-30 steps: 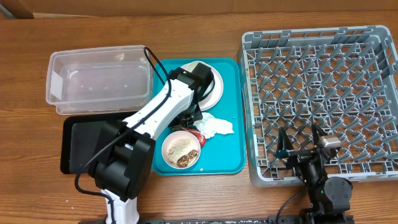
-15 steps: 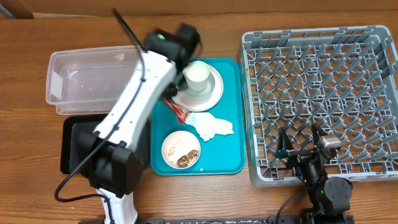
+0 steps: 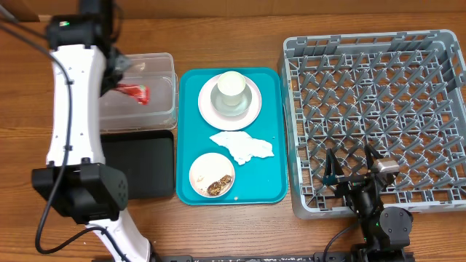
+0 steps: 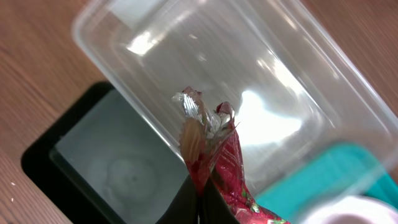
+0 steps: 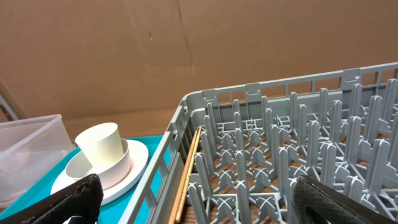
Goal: Sort waste into correct bins and load items into the dishwasher
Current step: 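Carry the wrapper left and drop it into the clear bin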
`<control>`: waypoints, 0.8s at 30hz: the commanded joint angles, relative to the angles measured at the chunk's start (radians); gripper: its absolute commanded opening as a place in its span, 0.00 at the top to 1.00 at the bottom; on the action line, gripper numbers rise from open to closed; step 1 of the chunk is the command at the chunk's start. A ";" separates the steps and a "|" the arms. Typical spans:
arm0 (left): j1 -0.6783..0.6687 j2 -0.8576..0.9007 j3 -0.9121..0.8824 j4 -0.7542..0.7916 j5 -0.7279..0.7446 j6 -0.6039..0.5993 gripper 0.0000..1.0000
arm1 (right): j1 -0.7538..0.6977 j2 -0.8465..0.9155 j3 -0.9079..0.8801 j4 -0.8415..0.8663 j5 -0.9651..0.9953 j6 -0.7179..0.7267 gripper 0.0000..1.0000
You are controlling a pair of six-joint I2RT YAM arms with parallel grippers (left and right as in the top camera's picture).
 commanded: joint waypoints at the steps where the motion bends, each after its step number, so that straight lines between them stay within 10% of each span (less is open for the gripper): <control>1: 0.037 0.002 -0.048 0.022 0.014 0.001 0.96 | 0.003 -0.010 -0.011 0.005 0.010 0.001 0.00; 24: 0.039 -0.016 -0.195 0.167 0.173 0.199 0.72 | 0.003 -0.010 -0.011 0.005 0.010 0.001 0.00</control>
